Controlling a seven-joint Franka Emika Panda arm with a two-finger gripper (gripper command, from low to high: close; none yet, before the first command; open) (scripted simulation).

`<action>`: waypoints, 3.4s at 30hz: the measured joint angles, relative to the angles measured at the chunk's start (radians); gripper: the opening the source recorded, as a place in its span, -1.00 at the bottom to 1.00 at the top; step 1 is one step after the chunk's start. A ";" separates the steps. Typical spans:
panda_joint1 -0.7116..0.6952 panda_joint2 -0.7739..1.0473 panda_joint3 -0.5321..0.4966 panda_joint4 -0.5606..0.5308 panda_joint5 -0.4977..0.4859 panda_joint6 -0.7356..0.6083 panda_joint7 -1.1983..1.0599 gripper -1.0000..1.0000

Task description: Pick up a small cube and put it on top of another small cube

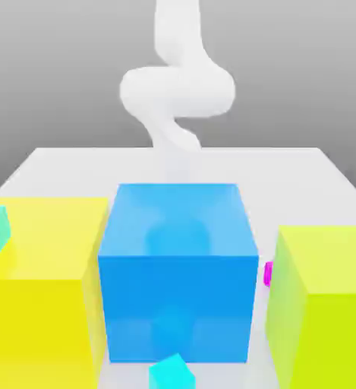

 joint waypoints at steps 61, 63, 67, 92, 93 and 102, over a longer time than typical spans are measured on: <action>0.668 0.726 0.014 -0.550 -0.071 0.368 -1.092 -1.00; 0.683 0.708 0.027 -0.503 -0.054 0.311 -1.008 -1.00; 0.706 0.670 0.053 -0.406 -0.014 0.197 -0.839 -1.00; 0.105 0.557 -0.463 0.048 -0.090 -0.308 -0.436 -1.00; 0.079 0.553 -0.488 0.053 -0.096 -0.313 -0.439 -1.00; -0.028 0.635 -0.616 0.018 -0.075 -0.176 -0.488 1.00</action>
